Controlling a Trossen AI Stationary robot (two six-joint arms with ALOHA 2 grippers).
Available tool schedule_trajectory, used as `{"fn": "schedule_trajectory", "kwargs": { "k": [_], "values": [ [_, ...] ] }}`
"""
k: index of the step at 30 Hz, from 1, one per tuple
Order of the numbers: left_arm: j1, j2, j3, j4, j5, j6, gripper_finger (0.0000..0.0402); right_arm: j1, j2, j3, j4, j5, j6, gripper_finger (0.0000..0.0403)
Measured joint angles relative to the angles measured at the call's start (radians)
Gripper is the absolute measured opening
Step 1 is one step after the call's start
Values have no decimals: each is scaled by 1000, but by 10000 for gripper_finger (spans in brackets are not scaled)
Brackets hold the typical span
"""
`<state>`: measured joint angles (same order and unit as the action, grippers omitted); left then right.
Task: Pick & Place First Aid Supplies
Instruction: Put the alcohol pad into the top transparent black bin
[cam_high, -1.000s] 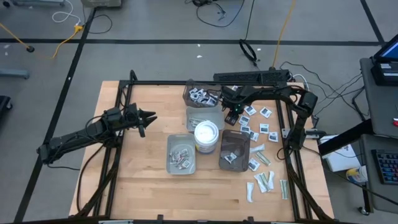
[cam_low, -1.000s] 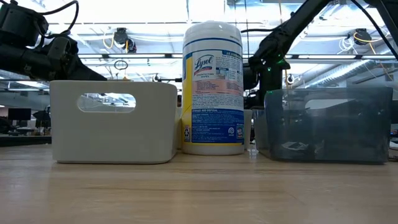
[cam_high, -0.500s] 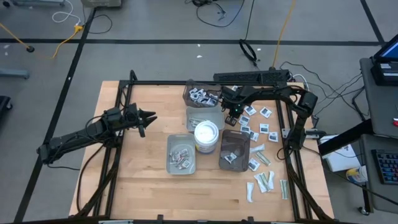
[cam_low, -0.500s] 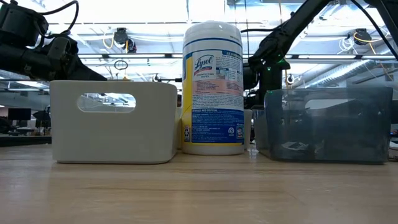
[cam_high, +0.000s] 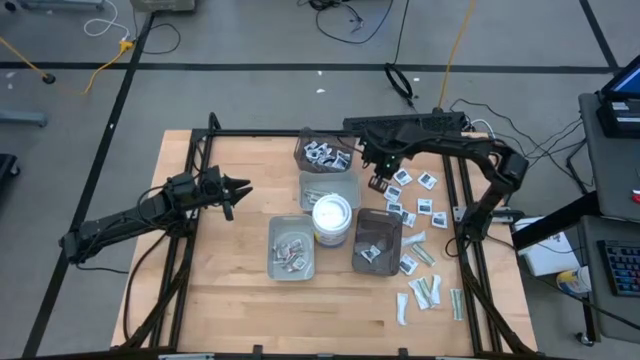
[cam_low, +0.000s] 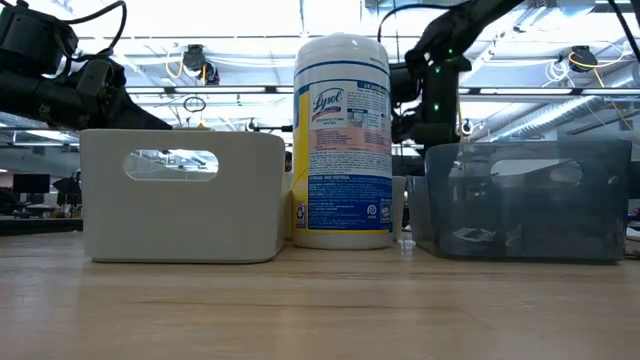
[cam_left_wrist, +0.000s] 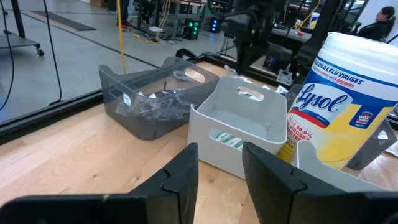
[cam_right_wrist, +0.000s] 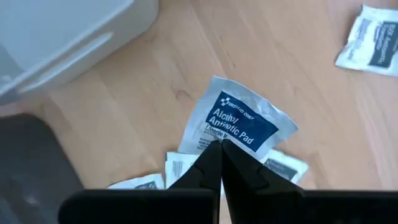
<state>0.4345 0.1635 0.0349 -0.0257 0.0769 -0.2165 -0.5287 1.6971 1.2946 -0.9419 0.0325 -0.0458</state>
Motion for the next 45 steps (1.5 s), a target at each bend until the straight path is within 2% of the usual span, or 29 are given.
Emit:
{"fn": "schedule_trajectory", "kwargs": {
  "k": [10, 16, 32, 45],
  "values": [
    [0, 0, 0, 0, 0, 0, 129, -13, 2, 101, -113, -6, -17, 0],
    [0, 0, 0, 0, 0, 0, 129, -16, 99, 299, -193, -3, -35, 0],
    [0, 0, 0, 0, 0, 0, 129, -32, 457, 876, -395, -7, -102, 0],
    [0, 0, 0, 0, 0, 0, 129, -40, 609, 907, -249, -10, -133, 0]
  ]
}}
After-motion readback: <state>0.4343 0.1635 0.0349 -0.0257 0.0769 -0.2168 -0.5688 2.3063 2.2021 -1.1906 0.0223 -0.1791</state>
